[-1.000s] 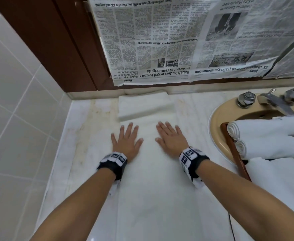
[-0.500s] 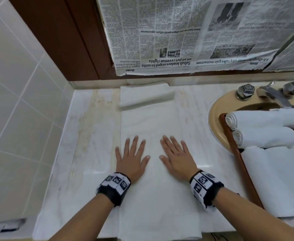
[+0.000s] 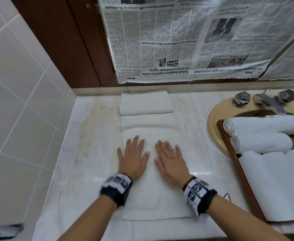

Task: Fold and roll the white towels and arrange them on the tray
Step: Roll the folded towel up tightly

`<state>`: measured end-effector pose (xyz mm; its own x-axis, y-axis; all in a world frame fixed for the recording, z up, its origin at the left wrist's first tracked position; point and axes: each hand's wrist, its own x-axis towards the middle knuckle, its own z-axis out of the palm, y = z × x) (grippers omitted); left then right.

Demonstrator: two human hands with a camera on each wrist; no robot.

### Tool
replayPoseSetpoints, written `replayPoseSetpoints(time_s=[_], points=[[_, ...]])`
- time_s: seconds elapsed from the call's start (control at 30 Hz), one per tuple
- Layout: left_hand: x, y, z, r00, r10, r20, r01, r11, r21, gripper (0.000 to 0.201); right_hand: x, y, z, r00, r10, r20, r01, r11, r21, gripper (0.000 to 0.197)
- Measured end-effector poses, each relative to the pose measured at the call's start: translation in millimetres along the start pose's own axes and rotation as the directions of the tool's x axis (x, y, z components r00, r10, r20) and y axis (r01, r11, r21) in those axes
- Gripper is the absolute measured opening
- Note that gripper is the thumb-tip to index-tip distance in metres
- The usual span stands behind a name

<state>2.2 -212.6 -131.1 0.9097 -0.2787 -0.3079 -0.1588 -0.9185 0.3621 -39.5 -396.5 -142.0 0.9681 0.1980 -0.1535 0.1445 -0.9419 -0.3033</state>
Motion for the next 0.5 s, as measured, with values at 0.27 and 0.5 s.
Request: replayPoseSetpoints(time_s=[0.27, 0.5], points=[[-31.5, -11.0, 26.5, 0.995, -0.08, 0.06, 0.072, 0.989, 0.128, 0.062, -13.6, 9.8, 15.3, 0.997, 0.012, 0.08, -0.005, 0.996, -0.086, 0.072], [-57.1, -14.2, 16.1, 0.991, -0.136, 0.001, 0.135, 0.99, 0.032, 0.054, -43.3, 4.9, 7.8, 0.98, 0.198, 0.038, -0.197, 0.98, -0.024, 0.076]])
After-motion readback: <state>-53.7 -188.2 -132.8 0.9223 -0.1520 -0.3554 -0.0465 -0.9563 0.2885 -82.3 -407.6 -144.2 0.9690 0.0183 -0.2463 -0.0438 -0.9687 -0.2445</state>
